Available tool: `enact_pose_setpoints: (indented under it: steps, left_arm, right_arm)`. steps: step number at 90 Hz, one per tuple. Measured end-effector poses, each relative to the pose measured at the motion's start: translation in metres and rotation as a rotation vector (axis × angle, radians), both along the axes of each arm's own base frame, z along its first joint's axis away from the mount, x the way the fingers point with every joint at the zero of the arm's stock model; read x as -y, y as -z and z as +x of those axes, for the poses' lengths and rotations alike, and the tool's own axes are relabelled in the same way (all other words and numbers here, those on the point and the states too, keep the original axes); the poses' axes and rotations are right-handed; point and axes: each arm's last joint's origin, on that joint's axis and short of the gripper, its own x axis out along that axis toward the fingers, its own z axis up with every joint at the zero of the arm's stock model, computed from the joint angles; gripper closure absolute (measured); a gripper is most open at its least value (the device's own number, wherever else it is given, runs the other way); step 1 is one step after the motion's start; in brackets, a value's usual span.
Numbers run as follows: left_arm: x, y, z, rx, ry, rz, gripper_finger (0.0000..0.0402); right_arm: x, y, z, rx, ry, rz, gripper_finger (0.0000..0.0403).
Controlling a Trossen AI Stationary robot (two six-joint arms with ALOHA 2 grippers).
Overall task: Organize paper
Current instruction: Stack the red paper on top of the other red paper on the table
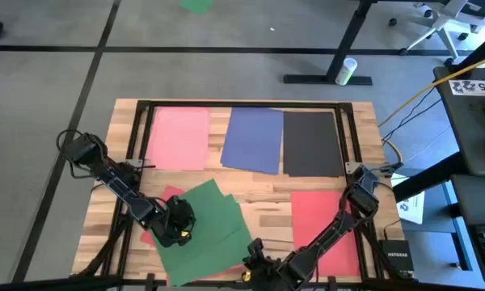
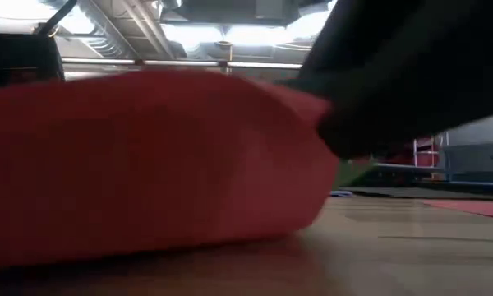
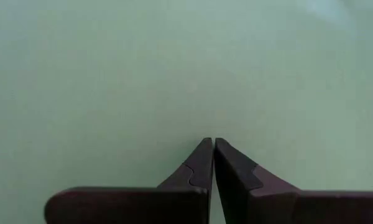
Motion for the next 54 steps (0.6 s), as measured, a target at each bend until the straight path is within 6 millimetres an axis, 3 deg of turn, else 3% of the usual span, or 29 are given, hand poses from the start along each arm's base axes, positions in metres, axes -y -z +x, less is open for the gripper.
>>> enact_pose_setpoints:
  steps: [54]
  left_arm:
    - [-0.001,0.0,0.001,-0.002,-0.001,0.0,0.0402]
  right_arm:
    - [0.012,-0.001,0.012,0.028,0.014,-0.05,0.0338]
